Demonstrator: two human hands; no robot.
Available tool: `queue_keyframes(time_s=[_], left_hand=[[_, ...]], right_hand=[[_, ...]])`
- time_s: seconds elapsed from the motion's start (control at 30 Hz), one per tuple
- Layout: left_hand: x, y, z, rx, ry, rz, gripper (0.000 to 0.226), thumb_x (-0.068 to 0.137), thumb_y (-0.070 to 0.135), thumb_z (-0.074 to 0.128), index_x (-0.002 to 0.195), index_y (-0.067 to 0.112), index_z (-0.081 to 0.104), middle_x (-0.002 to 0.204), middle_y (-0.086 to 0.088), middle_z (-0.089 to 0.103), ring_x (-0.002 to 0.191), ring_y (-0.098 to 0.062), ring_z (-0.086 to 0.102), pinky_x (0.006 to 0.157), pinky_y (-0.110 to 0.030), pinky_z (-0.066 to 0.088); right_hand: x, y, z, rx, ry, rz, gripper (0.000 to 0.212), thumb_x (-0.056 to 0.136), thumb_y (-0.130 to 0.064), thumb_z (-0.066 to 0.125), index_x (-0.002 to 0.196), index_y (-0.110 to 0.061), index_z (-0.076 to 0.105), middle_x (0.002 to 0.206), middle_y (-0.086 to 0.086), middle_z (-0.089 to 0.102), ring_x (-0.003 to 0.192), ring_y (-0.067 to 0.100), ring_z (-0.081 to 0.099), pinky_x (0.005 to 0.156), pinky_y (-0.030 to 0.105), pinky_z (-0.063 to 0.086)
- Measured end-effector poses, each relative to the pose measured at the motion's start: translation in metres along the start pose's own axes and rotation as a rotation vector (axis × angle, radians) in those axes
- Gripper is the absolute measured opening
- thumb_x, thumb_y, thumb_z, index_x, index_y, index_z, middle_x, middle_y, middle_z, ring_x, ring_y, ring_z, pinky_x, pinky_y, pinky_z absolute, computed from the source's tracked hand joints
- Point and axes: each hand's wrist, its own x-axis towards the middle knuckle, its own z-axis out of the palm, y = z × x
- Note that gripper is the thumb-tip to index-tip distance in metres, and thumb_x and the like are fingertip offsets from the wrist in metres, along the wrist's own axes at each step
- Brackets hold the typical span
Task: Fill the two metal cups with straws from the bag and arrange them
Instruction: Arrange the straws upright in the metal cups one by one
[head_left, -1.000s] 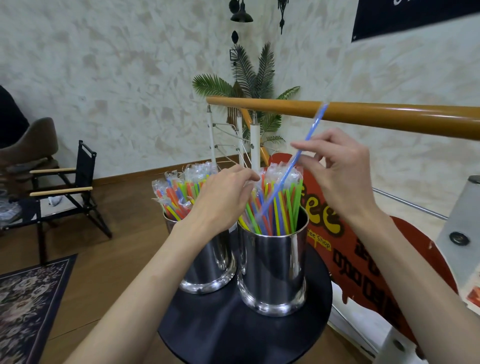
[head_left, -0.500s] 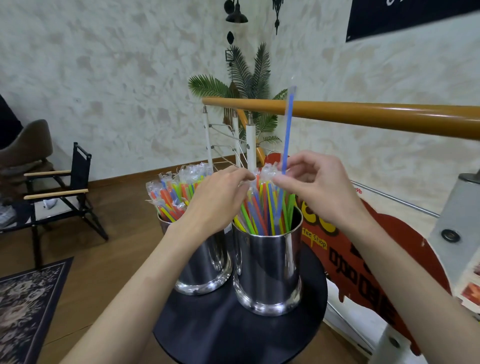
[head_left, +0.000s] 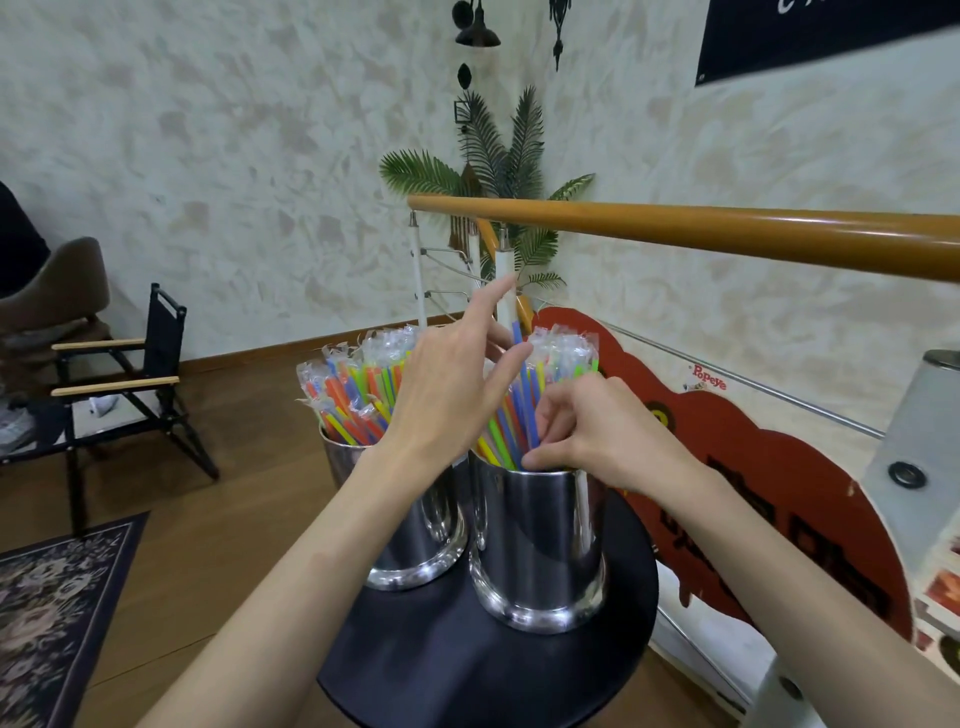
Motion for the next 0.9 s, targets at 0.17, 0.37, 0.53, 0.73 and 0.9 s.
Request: queue_keyframes(time_s=[0.17,0.37,0.53,0.73,0.9], left_hand=[[-0.001,-0.004,0.001,0.082,-0.056,-0.002,0.033,0.095,0.027,0.066,0.128,0.021,0.06,0.084,0.017,0.062,0.082,-0.008,0.065,0.084,-0.044,0.055],[-0.004,-0.01,0.004,0.203,-0.149,-0.037,0.019,0.094,0.041,0.062,0.096,0.026,0.072,0.102,0.006,0.056,0.099,-0.016,0.054,0.092,-0.044,0.045],[-0.008,-0.003,0.015,0.292,-0.214,-0.068,0.049,0.085,0.073,0.046,0.097,0.027,0.061,0.105,0.007,0.053,0.099,-0.017,0.051,0.084,-0.034,0.038],[-0.01,0.005,0.024,0.326,-0.248,-0.059,0.055,0.084,0.07,0.061,0.112,0.025,0.047,0.106,0.013,0.047,0.084,-0.009,0.043,0.076,-0.026,0.032],[-0.011,0.007,0.025,0.311,-0.266,-0.032,0.056,0.085,0.07,0.059,0.116,0.024,0.051,0.111,0.013,0.049,0.081,-0.009,0.039,0.075,-0.024,0.029]], right_hand=[[0.002,0.009,-0.026,0.028,0.045,0.028,0.024,0.075,-0.045,0.086,0.076,-0.024,0.074,0.07,-0.008,0.074,0.067,-0.002,0.068,0.063,0.019,0.05],[0.003,0.032,-0.051,0.053,0.233,0.102,0.022,0.083,-0.028,0.083,0.08,-0.024,0.061,0.081,-0.004,0.069,0.077,0.016,0.066,0.064,0.032,0.049],[0.01,0.049,-0.036,0.22,0.185,0.145,0.037,0.085,-0.019,0.078,0.11,-0.019,0.051,0.117,-0.004,0.065,0.096,0.016,0.067,0.08,0.035,0.055],[0.014,0.06,-0.025,0.357,-0.036,0.064,0.062,0.083,-0.008,0.08,0.13,-0.026,0.044,0.125,-0.003,0.07,0.104,0.011,0.07,0.093,0.039,0.057],[0.012,0.063,-0.029,0.296,-0.033,0.028,0.06,0.077,-0.021,0.085,0.126,-0.028,0.049,0.114,-0.006,0.074,0.098,0.014,0.072,0.093,0.048,0.057]])
